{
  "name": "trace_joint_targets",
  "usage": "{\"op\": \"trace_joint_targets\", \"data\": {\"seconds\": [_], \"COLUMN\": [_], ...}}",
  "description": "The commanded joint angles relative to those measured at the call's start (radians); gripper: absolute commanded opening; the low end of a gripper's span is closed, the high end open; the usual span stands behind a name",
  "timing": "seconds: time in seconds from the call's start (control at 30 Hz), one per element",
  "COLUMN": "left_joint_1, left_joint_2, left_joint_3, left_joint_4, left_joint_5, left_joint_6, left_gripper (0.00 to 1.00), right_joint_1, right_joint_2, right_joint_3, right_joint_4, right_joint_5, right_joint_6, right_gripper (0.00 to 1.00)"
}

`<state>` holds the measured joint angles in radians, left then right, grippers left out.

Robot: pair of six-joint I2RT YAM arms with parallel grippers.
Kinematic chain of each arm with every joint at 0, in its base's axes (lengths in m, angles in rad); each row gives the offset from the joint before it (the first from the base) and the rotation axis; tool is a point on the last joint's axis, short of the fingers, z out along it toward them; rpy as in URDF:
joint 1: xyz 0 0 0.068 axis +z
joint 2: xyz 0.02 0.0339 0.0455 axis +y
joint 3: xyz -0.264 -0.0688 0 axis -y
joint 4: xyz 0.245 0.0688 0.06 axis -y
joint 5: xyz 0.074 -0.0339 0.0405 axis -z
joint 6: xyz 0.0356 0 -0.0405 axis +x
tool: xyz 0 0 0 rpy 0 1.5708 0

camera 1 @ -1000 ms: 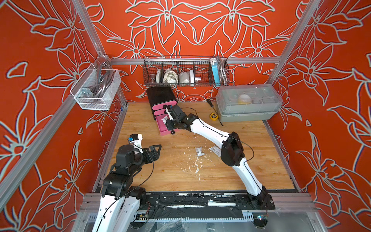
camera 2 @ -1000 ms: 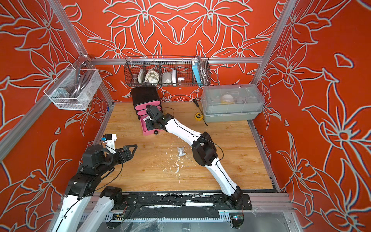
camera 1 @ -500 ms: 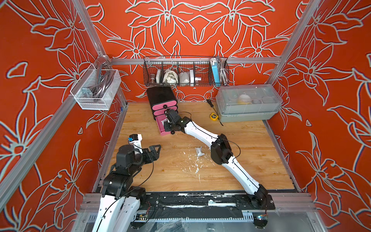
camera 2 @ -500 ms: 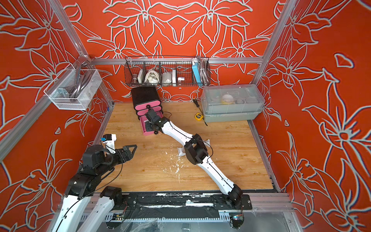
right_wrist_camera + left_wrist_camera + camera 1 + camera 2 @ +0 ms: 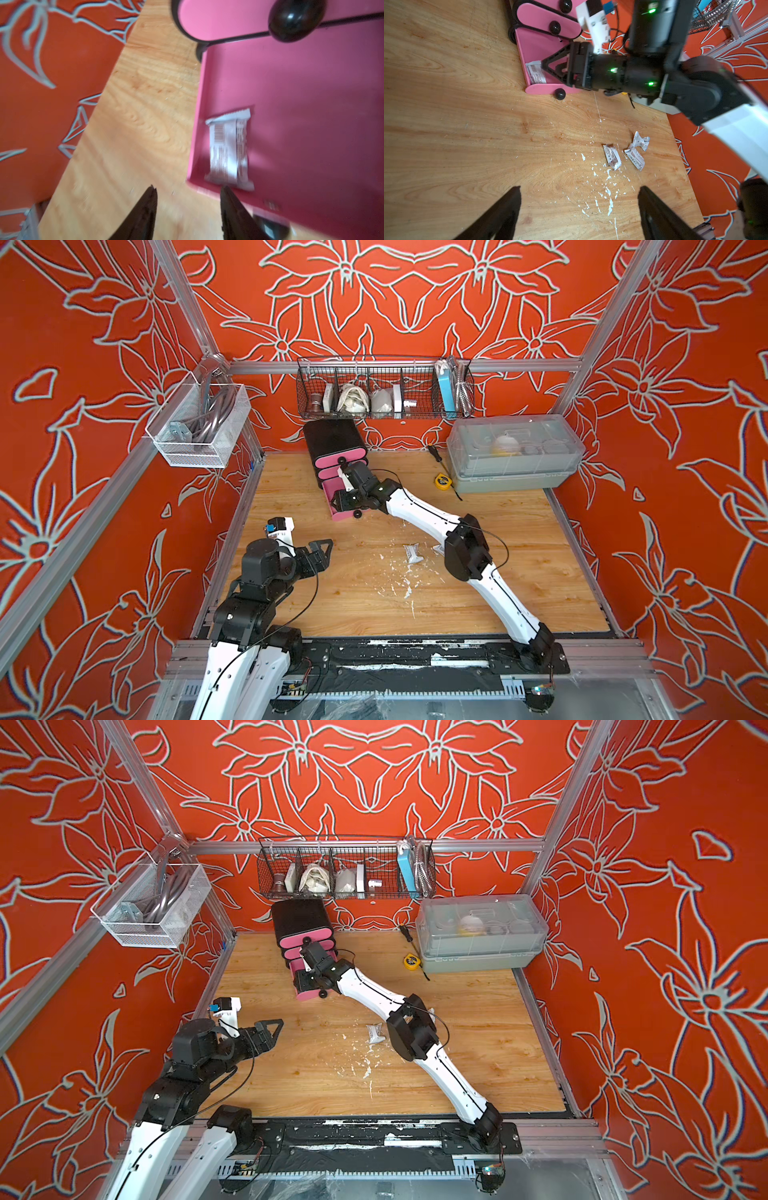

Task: Place the cookies into the drawer by color
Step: Place the cookie in the drawer, then pick up the cookie at the center of the board.

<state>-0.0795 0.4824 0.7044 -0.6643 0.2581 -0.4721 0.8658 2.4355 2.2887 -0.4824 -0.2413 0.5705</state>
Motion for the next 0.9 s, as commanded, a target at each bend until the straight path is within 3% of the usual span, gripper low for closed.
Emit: {"op": "trace_joint_targets", "data": {"seconds": [0.0, 0.1, 0.2, 0.27, 0.4, 0.57, 0.73, 0.87], "left_joint_1": [0.004, 0.004, -0.011, -0.063, -0.275, -0.529, -0.664, -0.720], "left_joint_2": [0.016, 0.042, 0.079, 0.109, 0.184, 0.414, 0.693, 0.894], "left_joint_3": [0.000, -0.003, -0.032, -0.047, -0.025, 0.056, 0.158, 0.257], "left_joint_4": [0.009, 0.035, 0.112, 0.168, 0.205, 0.262, 0.279, 0.287], "left_joint_5": [0.017, 0.083, 0.163, 0.157, -0.025, -0.228, -0.330, -0.376], "left_joint_6": [-0.002, -0.036, -0.165, -0.245, -0.285, -0.309, -0.309, -0.307], "left_gripper": [0.87, 0.86, 0.86, 0.86, 0.85, 0.85, 0.85, 0.86], "right_joint_1": [-0.031, -0.085, -0.150, -0.198, -0.254, -0.267, -0.266, -0.267], "right_joint_2": [-0.262, -0.488, -0.707, -0.839, -1.083, -1.389, -1.677, -1.894], "right_joint_3": [-0.177, -0.478, -0.743, -0.885, -1.092, -1.354, -1.595, -1.723], "right_joint_4": [0.052, 0.141, 0.200, 0.186, 0.088, 0.013, -0.050, -0.116], "right_joint_5": [-0.060, -0.094, -0.095, -0.084, 0.016, 0.164, 0.175, 0.163], "right_joint_6": [-0.080, -0.087, -0.103, -0.125, -0.199, -0.188, -0.021, 0.105], "right_gripper": [0.54, 0.54, 0.55, 0.56, 0.60, 0.64, 0.65, 0.65]}}
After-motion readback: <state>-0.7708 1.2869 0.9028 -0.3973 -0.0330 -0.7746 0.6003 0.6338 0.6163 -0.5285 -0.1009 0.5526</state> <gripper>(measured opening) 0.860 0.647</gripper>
